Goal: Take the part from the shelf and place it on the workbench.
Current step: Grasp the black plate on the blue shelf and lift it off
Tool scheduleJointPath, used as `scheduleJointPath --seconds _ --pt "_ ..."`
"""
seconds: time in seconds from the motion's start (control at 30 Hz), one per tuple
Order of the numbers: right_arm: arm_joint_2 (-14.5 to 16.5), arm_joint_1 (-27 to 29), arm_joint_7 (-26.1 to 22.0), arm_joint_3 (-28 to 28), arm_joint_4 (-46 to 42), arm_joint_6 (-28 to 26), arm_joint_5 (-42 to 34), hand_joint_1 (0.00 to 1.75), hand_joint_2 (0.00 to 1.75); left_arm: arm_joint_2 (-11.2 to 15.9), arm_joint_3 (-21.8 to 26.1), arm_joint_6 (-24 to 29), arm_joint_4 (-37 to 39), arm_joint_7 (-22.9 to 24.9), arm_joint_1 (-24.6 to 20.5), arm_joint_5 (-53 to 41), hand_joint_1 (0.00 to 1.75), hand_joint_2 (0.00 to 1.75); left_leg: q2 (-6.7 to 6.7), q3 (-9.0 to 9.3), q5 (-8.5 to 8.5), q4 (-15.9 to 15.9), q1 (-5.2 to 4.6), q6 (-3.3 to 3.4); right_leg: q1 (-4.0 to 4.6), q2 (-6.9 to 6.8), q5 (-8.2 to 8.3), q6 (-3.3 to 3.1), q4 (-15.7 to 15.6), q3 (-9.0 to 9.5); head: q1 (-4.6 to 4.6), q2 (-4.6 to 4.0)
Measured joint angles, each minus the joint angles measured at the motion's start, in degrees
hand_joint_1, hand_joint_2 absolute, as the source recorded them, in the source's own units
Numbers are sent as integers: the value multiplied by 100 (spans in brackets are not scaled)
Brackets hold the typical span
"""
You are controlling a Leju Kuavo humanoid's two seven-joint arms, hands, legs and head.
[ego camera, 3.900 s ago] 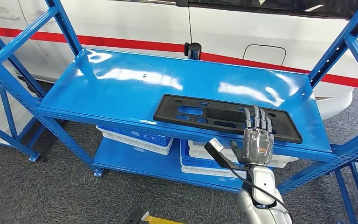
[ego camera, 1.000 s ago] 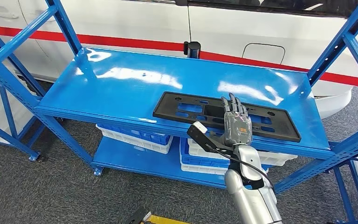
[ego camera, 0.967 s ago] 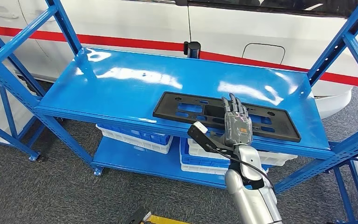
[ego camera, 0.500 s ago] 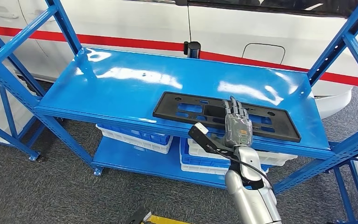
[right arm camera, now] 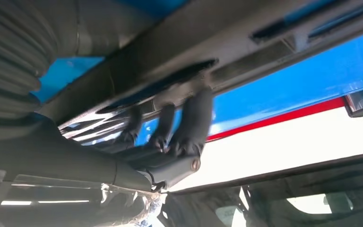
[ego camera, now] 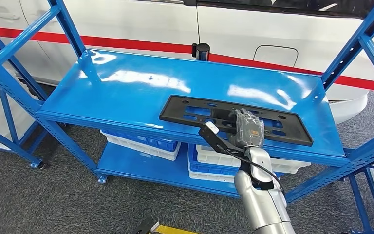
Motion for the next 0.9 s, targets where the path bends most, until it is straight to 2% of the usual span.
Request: scheduleJointPath --seconds 0.43,0.57,0.77,0.9 --pt "37 -95 -104 -159 107 -43 -85 175 175 -1 3 14 0 -21 0 26 0 0 0 0 0 0 0 0 -1 0 0 0 0 0 1 -1" --pt "13 -96 -111 -209 107 -93 -86 175 175 0 5 102 0 -48 -1 0 0 175 0 0 0 0 -1 0 -1 0 0 0 0 0 1 -1" --pt "-26 -89 -201 -229 112 -312 -129 175 175 0 7 143 0 -70 -3 -41 0 175 0 0 0 1 0 0 -1 0 0 0 0 -1 1 -1" --pt "-65 40 -261 -246 -92 -774 -138 175 175 -1 11 345 0 -177 -3 -68 0 175 -1 -1 0 0 0 0 -1 -1 0 0 0 -4 0 -1"
